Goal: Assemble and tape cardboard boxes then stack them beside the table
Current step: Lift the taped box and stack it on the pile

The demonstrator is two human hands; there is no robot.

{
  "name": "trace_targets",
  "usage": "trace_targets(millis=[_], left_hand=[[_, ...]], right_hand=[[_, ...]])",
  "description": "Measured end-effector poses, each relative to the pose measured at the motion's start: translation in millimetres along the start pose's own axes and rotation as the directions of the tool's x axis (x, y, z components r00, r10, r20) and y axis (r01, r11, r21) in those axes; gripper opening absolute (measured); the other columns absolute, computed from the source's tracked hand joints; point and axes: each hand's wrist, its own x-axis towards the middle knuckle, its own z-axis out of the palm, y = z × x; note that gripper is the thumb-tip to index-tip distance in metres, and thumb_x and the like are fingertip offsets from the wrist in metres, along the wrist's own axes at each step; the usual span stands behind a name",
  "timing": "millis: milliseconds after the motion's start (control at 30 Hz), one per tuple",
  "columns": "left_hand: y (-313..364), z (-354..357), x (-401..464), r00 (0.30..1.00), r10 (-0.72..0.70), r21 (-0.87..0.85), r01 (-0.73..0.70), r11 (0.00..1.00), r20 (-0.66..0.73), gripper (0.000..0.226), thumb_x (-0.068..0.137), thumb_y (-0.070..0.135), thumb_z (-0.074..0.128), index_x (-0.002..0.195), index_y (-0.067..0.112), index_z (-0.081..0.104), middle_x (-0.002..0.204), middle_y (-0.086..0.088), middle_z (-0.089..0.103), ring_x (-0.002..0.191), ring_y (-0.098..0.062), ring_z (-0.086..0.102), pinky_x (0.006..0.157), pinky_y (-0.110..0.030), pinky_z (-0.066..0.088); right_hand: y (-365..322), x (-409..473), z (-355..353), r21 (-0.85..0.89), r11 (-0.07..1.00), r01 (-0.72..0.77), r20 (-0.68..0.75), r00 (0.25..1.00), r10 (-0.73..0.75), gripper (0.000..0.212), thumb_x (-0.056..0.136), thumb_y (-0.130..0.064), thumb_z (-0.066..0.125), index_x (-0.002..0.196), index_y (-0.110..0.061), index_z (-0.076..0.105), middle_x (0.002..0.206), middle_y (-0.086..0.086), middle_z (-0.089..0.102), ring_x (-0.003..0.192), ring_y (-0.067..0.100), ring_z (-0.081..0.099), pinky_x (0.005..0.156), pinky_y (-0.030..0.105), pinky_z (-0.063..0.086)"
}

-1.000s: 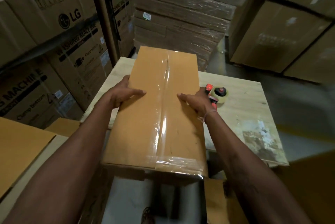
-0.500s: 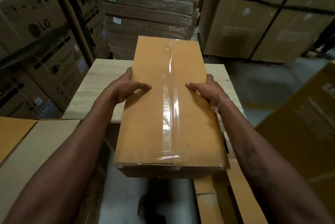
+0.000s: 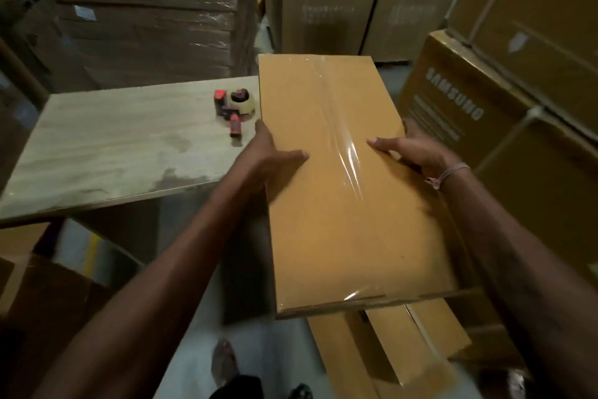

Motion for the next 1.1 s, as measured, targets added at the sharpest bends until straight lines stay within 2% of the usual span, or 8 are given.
trace_targets(millis=[200,367,433,500,633,767,900,1100], left_hand=[[-24,104,-14,0.997,0.074,-0.02,-0.074,0.997,-0.009,0.107,0.079,0.028,0.091,0.156,0.025,0.017,0.147,-0.001,0.051,0.136,-0.024,0.051,0.111,-0.054,0.048],[-58,169,-23,0.999,0.046,0.003,-0.046,0.999,0.004,0.123,0.07,0.049,0.088,0.159,0.044,0.003,0.157,0.0,0.04,0.144,-0.028,0.042,0.111,-0.064,0.044],[-74,189,-26,0.999,0.022,0.031,-0.023,0.999,0.044,0.128,0.066,0.058,0.083,0.159,0.048,-0.005,0.164,-0.002,0.032,0.149,-0.03,0.037,0.112,-0.068,0.04],[-83,207,-34,0.995,0.013,0.071,-0.02,0.997,0.1,0.128,0.076,0.048,0.083,0.16,0.044,-0.013,0.17,-0.002,0.02,0.153,-0.031,0.029,0.116,-0.066,0.036],[-110,233,-44,0.976,-0.013,0.103,-0.01,0.995,0.219,0.129,0.09,0.034,0.078,0.155,0.043,-0.032,0.174,0.0,-0.001,0.157,-0.03,0.017,0.122,-0.061,0.03],[-132,251,-53,0.963,-0.06,0.114,0.03,0.993,0.262,0.131,0.086,0.044,0.079,0.153,0.043,-0.034,0.175,0.0,0.001,0.157,-0.03,0.018,0.121,-0.062,0.031],[-160,262,-49,0.964,-0.08,0.065,0.065,0.996,0.255,0.131,0.073,0.062,0.08,0.16,0.043,-0.017,0.172,0.001,0.016,0.156,-0.027,0.026,0.119,-0.06,0.036],[-199,274,-33,0.954,-0.141,-0.002,0.147,0.989,0.264,0.126,0.08,0.045,0.083,0.161,0.04,-0.015,0.167,-0.003,0.03,0.152,-0.024,0.034,0.12,-0.057,0.036]], right_hand=[[77,3,-54,-0.01,0.997,-0.076,-0.027,0.997,0.075,0.087,0.082,-0.037,0.088,0.151,-0.023,0.037,0.124,-0.007,0.062,0.101,0.006,0.059,0.077,0.027,0.047],[145,24,-73,0.031,0.989,-0.144,-0.032,0.989,0.145,0.088,0.084,-0.037,0.086,0.154,-0.023,0.035,0.122,-0.007,0.06,0.101,0.008,0.059,0.076,0.027,0.047],[175,33,-77,0.031,0.985,-0.172,-0.032,0.984,0.173,0.089,0.083,-0.041,0.086,0.155,-0.023,0.036,0.131,-0.002,0.061,0.107,0.014,0.061,0.089,0.035,0.052],[203,39,-80,0.042,0.981,-0.191,-0.042,0.98,0.192,0.088,0.08,-0.044,0.088,0.152,-0.023,0.042,0.134,0.0,0.063,0.115,0.02,0.063,0.105,0.046,0.052],[250,43,-85,0.094,0.97,-0.224,-0.102,0.967,0.233,0.087,0.078,-0.039,0.091,0.15,-0.022,0.045,0.132,0.0,0.066,0.119,0.022,0.064,0.109,0.051,0.051],[275,44,-92,0.077,0.951,-0.3,-0.091,0.948,0.306,0.099,0.071,-0.045,0.093,0.153,-0.026,0.042,0.138,0.003,0.063,0.121,0.029,0.062,0.097,0.05,0.054],[284,46,-91,0.025,0.943,-0.333,-0.053,0.941,0.334,0.084,0.084,-0.033,0.086,0.154,-0.027,0.04,0.138,0.004,0.058,0.124,0.033,0.057,0.077,0.043,0.055],[296,71,-74,-0.018,0.954,-0.301,-0.028,0.954,0.3,0.071,0.092,-0.01,0.078,0.154,-0.021,0.045,0.135,0.004,0.06,0.129,0.032,0.056,0.098,0.054,0.054]])
